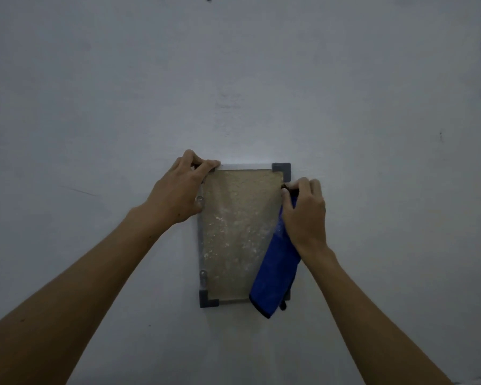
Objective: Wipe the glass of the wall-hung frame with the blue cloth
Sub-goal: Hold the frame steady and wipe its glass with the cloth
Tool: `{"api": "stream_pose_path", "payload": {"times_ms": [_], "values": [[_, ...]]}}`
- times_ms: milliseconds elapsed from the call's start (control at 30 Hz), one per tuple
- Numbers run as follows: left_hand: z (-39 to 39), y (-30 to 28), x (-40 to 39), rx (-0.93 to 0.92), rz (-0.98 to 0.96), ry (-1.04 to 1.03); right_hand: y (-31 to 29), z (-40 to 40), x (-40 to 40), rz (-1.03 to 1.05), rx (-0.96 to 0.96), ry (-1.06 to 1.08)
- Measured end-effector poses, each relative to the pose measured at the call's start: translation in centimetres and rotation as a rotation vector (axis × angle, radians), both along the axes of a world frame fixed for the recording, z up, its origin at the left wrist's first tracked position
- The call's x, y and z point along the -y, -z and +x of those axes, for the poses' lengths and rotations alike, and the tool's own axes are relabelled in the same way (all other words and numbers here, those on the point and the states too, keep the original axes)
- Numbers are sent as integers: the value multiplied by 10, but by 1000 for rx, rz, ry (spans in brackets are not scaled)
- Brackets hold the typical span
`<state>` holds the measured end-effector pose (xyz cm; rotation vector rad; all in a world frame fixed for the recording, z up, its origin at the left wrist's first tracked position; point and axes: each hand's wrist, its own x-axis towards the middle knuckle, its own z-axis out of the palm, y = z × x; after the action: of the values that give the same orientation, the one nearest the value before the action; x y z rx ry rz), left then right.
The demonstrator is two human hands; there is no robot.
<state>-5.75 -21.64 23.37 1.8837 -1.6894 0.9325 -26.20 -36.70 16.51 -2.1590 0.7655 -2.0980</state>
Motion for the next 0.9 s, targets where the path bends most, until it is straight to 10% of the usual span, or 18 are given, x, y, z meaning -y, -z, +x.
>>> {"api": "stream_pose_path", "payload": {"times_ms": [167, 900], "values": [[-2, -1, -1, -1, 4, -2, 16, -12, -1, -142, -420, -48], [-3, -3, -3, 7, 15, 0, -7, -38, 12, -260, -625, -92]]}}
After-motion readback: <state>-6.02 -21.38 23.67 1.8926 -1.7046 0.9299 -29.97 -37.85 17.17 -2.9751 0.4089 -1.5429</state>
